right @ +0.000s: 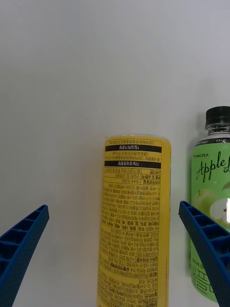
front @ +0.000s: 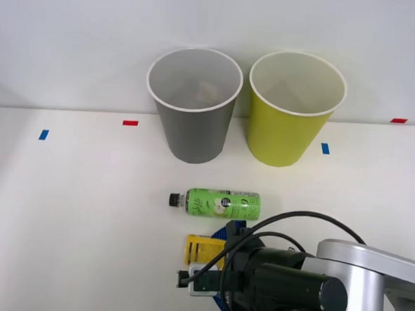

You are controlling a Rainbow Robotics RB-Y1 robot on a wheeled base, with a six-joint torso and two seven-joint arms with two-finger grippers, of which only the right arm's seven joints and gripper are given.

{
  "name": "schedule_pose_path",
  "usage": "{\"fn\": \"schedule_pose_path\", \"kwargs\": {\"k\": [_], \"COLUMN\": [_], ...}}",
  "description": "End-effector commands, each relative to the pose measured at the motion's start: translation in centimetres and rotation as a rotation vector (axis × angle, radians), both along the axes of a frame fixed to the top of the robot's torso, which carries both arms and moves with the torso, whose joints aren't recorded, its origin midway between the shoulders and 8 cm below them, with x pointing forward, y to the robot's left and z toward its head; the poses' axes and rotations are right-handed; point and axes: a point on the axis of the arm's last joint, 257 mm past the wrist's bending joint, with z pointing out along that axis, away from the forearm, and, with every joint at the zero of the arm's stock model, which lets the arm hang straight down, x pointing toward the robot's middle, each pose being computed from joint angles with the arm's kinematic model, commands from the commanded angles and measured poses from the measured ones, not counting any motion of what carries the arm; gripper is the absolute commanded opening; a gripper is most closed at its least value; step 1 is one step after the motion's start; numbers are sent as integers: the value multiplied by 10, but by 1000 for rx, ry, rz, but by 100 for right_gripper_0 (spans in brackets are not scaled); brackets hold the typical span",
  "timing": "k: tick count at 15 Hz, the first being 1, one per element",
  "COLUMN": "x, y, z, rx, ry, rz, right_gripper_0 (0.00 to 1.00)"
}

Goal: Put cans in the gray bin, plastic bottles in the light green bin

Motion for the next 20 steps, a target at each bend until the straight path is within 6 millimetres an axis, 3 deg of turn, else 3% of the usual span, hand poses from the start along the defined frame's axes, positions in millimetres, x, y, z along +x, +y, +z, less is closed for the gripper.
{"fn": "schedule_pose_path", "kwargs": {"k": [1, 6, 20], "x": [-1, 19, 60], "y": [6, 23, 29], "z": [3, -8, -30], "rx": [13, 7, -53], "ry": [1, 10, -61], "rz": [4, -13, -67], "right_gripper_0": [94, 93, 94]}}
